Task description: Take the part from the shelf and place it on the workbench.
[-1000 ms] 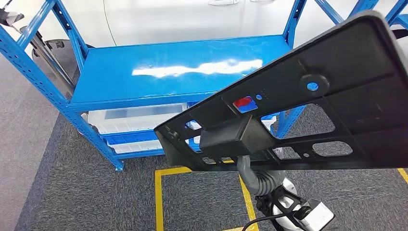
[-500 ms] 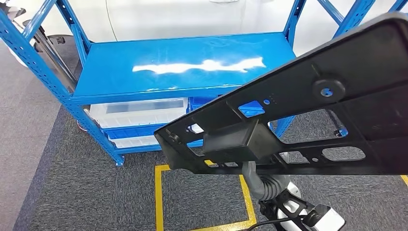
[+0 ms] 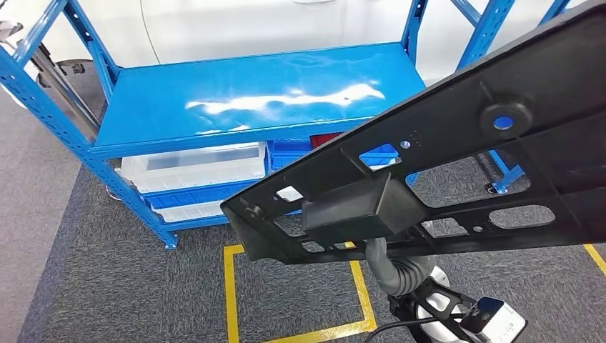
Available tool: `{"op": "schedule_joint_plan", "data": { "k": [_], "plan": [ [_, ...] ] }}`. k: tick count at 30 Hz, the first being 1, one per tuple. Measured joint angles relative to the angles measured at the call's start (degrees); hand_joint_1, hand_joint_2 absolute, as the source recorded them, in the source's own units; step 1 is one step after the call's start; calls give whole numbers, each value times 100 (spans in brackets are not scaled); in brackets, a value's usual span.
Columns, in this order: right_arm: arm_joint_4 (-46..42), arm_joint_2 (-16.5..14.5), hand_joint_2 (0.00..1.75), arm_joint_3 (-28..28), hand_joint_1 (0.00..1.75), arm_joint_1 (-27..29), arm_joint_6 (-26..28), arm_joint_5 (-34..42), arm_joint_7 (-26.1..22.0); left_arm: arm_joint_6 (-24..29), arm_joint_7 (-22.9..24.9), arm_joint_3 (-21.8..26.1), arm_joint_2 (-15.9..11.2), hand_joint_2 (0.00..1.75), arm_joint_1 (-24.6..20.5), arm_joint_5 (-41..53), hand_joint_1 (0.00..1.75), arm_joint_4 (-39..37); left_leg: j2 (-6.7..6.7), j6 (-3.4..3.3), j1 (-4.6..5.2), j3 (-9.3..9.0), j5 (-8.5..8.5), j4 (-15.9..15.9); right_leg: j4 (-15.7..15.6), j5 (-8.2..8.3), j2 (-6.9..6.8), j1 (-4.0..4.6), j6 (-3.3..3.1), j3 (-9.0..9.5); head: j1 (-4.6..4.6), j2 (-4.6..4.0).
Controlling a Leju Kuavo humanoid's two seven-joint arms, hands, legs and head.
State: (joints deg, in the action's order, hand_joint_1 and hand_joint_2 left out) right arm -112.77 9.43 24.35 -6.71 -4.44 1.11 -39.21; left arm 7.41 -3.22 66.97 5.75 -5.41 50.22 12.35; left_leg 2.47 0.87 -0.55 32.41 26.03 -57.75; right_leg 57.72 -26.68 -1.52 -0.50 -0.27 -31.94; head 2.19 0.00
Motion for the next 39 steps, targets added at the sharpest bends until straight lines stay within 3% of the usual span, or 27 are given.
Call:
{"op": "schedule_joint_plan", "data": {
  "k": [2, 4, 5, 6, 7, 8, 10, 12, 13, 15, 16, 18, 20, 21, 22, 23, 25, 27, 30, 32, 34, 36, 37, 38, 39],
  "plan": [
    [-15, -55, 175, -49, 175, -2, -43, -2, 0, -5, 3, 0, -10, 175, -1, 5, 0, 0, -78, 49, -16, 148, 287, -373, -24, 53, 77, -7, -81, -32, 0, 0],
    [-27, -118, 175, -87, 175, 2, -64, -15, 0, -4, 6, 0, -17, 175, 8, 15, 0, 0, -165, 63, -17, 459, 723, -1153, -22, 92, 166, 8, -124, -84, 1, 0],
    [-35, -143, 175, -108, 175, 17, -63, -31, 0, -3, 4, -1, -21, 175, 12, 22, 0, 0, -181, 61, -17, 592, 860, -1490, -20, 111, 215, 21, -133, -109, 1, 0],
    [-53, -161, 175, -129, 175, 38, -57, -54, 0, -2, -3, -2, -30, 175, 15, 29, 0, 0, -191, 51, -16, 642, 891, -1650, -17, 128, 268, 32, -136, -129, 1, 0],
    [-85, -172, 175, -150, 175, 66, -47, -80, 0, -1, -19, -5, -43, 175, 15, 38, 0, 0, -200, 31, -14, 576, 805, -1572, -13, 142, 324, 41, -132, -142, 1, 0],
    [-132, -181, 175, -169, 175, 96, -36, -103, 0, -1, -39, -11, -62, 175, 15, 45, 0, 0, -230, 3, -13, 400, 630, -1268, -8, 153, 382, 50, -125, -148, 1, 0],
    [-243, -200, 175, -205, 175, 143, -21, -125, 0, 0, -78, -24, -114, 175, 13, 54, 0, 1, -471, -67, -13, -46, 303, -430, 9, 171, 491, 59, -102, -162, 0, 0],
    [-361, -228, 175, -248, 175, 194, -21, -133, 0, 9, -116, -31, -170, 175, 15, 53, 0, 3, -669, -97, -3, -255, 202, 13, 26, 203, 595, 41, -47, -209, 1, 0],
    [-428, -244, 175, -278, 175, 226, -24, -141, 0, 16, -139, -31, -202, 175, 15, 46, 0, 4, -667, -102, 8, -264, 206, 43, 24, 228, 652, 30, -6, -235, 1, 0],
    [-576, -265, 175, -344, 175, 287, -29, -176, 0, 27, -195, -31, -253, 175, 8, 27, 0, 5, -544, -141, 0, -267, 150, 92, 24, 256, 715, 21, 73, -274, 1, 0],
    [-642, -270, 175, -373, 175, 303, -32, -193, 0, 28, -221, -31, -278, 175, 2, 19, 0, 8, -474, -172, -16, -273, 115, 127, 92, 203, 633, 31, 105, -316, -1, 0],
    [-736, -273, 175, -420, 175, 317, -41, -213, 0, 26, -261, -31, -317, 175, -2, -1, 0, 15, -317, -216, -36, -264, 67, 176, 596, -120, 356, 27, 152, -552, -1, 0],
    [-768, -280, 175, -456, 175, 323, -81, -190, 0, 15, -287, -31, -359, 175, 10, -29, 0, 17, -162, -230, -27, -232, 59, 175, 1383, -500, 209, -8, 204, -905, -1, 0],
    [-770, -286, 175, -482, 175, 325, -121, -171, 0, 7, -297, -31, -378, 175, 12, -43, 0, 17, -85, -229, -24, -220, 59, 170, 1620, -569, 192, -26, 224, -997, -1, 0],
    [-771, -297, 175, -516, 175, 324, -176, -153, 0, -1, -307, -31, -396, 175, 10, -54, 0, 17, -10, -227, -23, -213, 59, 164, 1635, -528, 175, -39, 238, -972, -1, 0],
    [-774, -314, 175, -554, 175, 319, -237, -144, 0, -5, -315, -31, -407, 175, 4, -62, 0, 17, 58, -223, -22, -213, 61, 157, 1395, -387, 143, -46, 239, -814, -1, 0],
    [-794, -356, 175, -617, 175, 299, -341, -155, 0, -7, -329, -31, -417, 175, -12, -74, 0, 17, 169, -197, -10, -223, 75, 139, 538, -66, -48, -20, 196, -308, -1, 0],
    [-820, -399, 175, -649, 175, 271, -386, -185, 0, -7, -342, -30, -423, 175, -21, -81, 0, 17, 253, -143, 15, -227, 89, 121, 9, 61, -195, 32, 108, -29, -1, 0],
    [-838, -448, 175, -682, 175, 260, -384, -226, 0, -8, -347, -30, -433, 175, -38, -67, 0, 17, 346, -47, 23, -245, 107, 121, -75, 91, -85, 48, -6, -39, -1, 0],
    [-847, -480, 175, -692, 175, 246, -380, -251, 0, -14, -348, -30, -438, 175, -48, -44, 0, 17, 141, 9, 4, -166, 285, -96, -132, 145, 18, 13, -84, -35, -1, 0],
    [-853, -514, 175, -693, 175, 232, -380, -268, 0, -19, -348, -31, -446, 175, -30, -32, 0, 17, -132, 47, -17, 133, 678, -784, -151, 179, 130, 4, -132, -49, -1, 0],
    [-842, -528, 175, -693, 175, 231, -380, -273, 0, -20, -344, -31, -456, 175, -2, -41, 0, 17, -206, 71, -21, 466, 948, -1504, -133, 193, 268, 13, -143, -80, -1, 0],
    [-829, -528, 175, -693, 175, 231, -380, -269, 0, -20, -338, -31, -459, 175, 6, -50, 0, 17, -212, 75, -23, 517, 919, -1600, -117, 195, 342, 14, -141, -93, -1, 0],
    [-812, -528, 175, -693, 175, 229, -382, -257, 0, -20, -322, -31, -458, 175, 7, -61, 0, 17, -223, 75, -29, 449, 769, -1443, -95, 194, 419, 12, -133, -102, -1, 0],
    [-794, -528, 175, -693, 175, 227, -386, -237, 0, -17, -297, -31, -458, 175, 6, -70, 0, 17, -264, 72, -40, 280, 545, -1081, -68, 188, 493, 10, -121, -107, -1, 0]
  ]
}}
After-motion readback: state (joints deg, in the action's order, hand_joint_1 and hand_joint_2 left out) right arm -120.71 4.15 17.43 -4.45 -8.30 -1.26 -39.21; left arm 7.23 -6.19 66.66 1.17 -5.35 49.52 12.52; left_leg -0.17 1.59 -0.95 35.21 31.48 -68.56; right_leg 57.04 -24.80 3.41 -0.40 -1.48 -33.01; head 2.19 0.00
